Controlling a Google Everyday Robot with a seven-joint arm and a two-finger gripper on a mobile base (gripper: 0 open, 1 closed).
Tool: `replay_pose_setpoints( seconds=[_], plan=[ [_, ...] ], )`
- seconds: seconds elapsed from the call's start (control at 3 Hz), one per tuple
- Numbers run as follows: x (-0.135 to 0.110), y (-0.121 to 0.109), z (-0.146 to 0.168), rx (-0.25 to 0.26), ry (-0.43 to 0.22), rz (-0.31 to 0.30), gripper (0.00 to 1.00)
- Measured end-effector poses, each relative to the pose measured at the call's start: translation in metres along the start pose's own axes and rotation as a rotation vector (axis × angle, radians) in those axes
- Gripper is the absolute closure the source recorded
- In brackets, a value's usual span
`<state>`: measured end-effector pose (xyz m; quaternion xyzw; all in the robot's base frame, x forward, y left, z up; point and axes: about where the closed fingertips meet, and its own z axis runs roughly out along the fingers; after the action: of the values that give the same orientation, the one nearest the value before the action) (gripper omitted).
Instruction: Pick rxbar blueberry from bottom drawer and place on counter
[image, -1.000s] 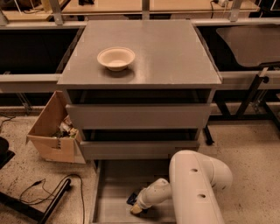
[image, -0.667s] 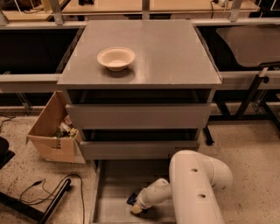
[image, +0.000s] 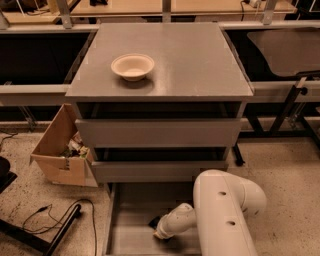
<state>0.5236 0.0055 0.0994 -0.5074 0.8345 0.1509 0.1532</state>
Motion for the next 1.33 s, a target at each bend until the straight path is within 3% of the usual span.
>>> replay_pose_setpoints(
  seconds=[0.67, 1.0, 1.33],
  plan=[
    [-0.007, 0.002, -0.013, -0.001, -0.007, -0.006, 1.00],
    [-0.048, 0.026, -0.068, -0.016, -0.100, -0.084, 1.00],
    [-0.105, 0.073, -0.149, -0.060, -0.183, -0.186, 1.00]
  ],
)
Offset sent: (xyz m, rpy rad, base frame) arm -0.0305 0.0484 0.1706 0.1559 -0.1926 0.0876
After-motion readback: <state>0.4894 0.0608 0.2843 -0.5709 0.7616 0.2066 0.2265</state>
